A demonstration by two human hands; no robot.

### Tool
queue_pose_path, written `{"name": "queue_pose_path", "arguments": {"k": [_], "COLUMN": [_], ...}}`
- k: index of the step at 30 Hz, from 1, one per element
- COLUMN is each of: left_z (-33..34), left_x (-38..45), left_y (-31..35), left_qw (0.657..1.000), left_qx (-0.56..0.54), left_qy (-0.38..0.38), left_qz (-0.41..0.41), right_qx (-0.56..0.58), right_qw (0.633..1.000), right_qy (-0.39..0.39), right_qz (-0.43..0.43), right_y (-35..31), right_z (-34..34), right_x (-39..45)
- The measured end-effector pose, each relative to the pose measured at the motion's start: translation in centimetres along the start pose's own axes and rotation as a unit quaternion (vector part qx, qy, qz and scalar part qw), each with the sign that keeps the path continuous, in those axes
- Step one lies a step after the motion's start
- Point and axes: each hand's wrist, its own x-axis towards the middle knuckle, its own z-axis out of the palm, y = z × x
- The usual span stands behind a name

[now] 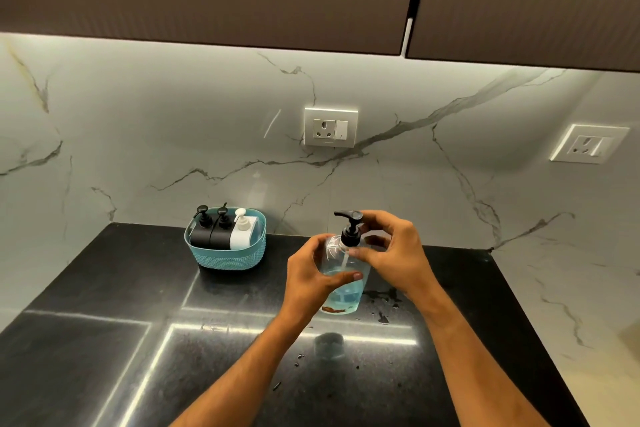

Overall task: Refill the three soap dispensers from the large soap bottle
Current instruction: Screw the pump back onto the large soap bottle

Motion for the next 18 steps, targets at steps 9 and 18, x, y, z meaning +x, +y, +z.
{"name": "queue_pose_path", "arguments": {"k": [9, 18], "left_z": [0.51, 0.89], "left_x": [0.36, 0.42], "left_y": [0.78, 0.51], "left_qw": [1.000, 1.000], "left_qx": [-0.003, -0.004], "left_qy": [-0.002, -0.004], "left_qz": [0.011, 0.009], "right_qx": [0.015, 0.028], "right_qw": [1.000, 0.999], "right_qy": [0.023, 0.014], "right_qz": [-0.004, 0.023], "right_y": [0.28, 0.47], "right_z": [-0.18, -0.42], "right_x": [-0.01, 0.09]}}
